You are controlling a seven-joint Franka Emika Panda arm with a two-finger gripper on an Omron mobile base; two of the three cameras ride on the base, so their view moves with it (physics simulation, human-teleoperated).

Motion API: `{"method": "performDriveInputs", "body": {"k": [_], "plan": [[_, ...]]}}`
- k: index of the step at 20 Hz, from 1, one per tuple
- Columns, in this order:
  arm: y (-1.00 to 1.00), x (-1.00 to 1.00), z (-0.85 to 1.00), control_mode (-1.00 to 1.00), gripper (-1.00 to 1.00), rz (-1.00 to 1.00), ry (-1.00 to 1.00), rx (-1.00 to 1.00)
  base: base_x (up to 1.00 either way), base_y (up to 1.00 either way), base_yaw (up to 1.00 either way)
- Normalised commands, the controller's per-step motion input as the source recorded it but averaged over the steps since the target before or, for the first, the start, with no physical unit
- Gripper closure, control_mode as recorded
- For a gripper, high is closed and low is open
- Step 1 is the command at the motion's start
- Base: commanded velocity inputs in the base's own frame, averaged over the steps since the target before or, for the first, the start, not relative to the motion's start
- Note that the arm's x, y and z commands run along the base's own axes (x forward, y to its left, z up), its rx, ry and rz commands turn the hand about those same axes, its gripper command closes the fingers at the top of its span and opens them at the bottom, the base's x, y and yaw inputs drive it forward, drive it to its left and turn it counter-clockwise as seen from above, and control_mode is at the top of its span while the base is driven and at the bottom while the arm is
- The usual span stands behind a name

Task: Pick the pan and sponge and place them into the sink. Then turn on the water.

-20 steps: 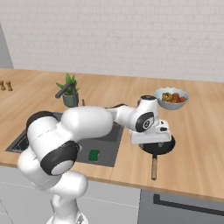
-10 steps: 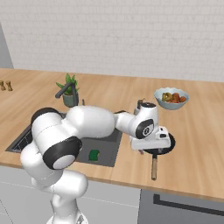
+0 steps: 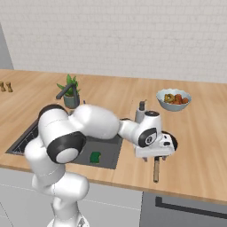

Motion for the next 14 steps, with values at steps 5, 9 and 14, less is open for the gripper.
{"method": "performDriveInputs", "body": {"k": [5,9,14], "plan": [[-0.04,0.09,-0.26,-1.00,-1.00,0.00,0.00,0.00,0.00,0.00,0.00],[0.00,0.09,-0.21,-1.00,-1.00,0.00,0.00,0.02,0.00,0.00,0.00],[-0.02,0.08,-0.15,-1.00,-1.00,0.00,0.00,0.03,0.00,0.00,0.00]]}}
